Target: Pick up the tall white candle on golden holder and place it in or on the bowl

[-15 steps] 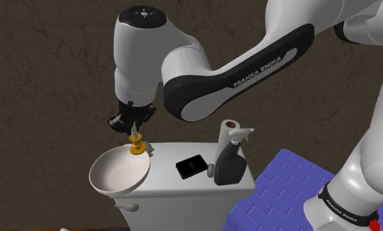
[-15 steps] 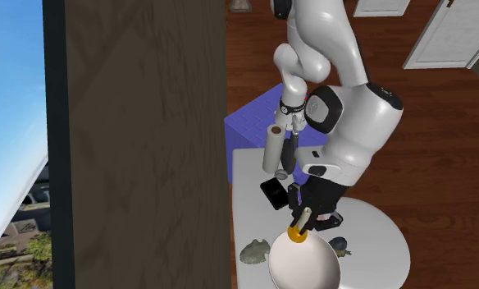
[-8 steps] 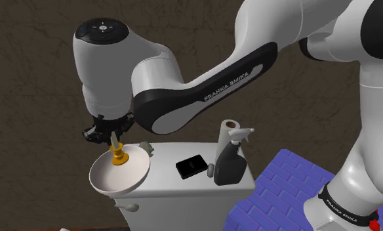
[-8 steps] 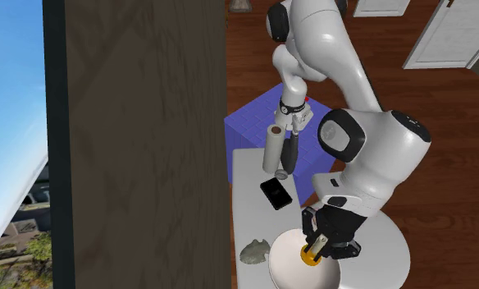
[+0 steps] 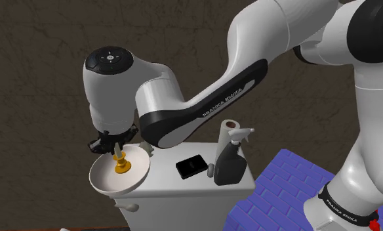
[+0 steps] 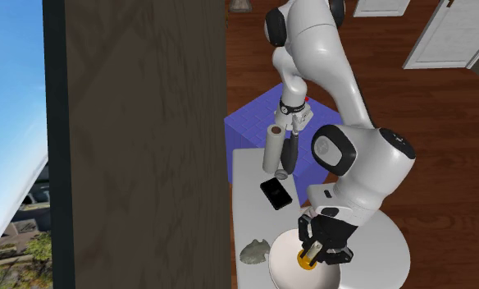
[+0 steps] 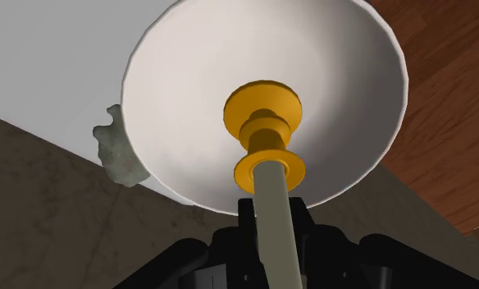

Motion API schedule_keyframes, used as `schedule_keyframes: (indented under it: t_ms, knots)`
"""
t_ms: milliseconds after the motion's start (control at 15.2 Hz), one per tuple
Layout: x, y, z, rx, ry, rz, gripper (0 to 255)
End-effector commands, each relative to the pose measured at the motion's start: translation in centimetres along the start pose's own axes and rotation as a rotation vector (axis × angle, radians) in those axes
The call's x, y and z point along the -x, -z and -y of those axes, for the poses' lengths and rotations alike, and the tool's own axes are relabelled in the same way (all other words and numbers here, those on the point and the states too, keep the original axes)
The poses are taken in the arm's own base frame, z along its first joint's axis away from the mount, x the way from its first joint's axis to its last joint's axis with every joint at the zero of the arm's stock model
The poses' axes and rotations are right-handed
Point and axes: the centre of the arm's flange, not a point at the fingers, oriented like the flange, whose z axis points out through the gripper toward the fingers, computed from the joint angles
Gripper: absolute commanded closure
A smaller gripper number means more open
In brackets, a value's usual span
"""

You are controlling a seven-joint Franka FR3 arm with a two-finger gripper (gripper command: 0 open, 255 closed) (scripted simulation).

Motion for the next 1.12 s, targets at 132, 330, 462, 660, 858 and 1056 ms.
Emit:
schedule_keyframes:
  t_ms: [132, 330, 462, 660, 858, 1056]
  knots:
    - [0.4, -0.8, 0.1, 0.0, 0.0, 0.0, 255]
    - [0.4, -0.8, 0.1, 0.0, 0.0, 0.0, 255]
    - [0.4, -0.8, 0.1, 0.0, 0.0, 0.0, 255]
    - [0.4, -0.8, 0.1, 0.0, 0.0, 0.0, 0]
    - [0.4, -0.8, 0.1, 0.0, 0.0, 0.0, 0]
    - [0.4, 3.2, 0.1, 0.0, 0.0, 0.0, 0]
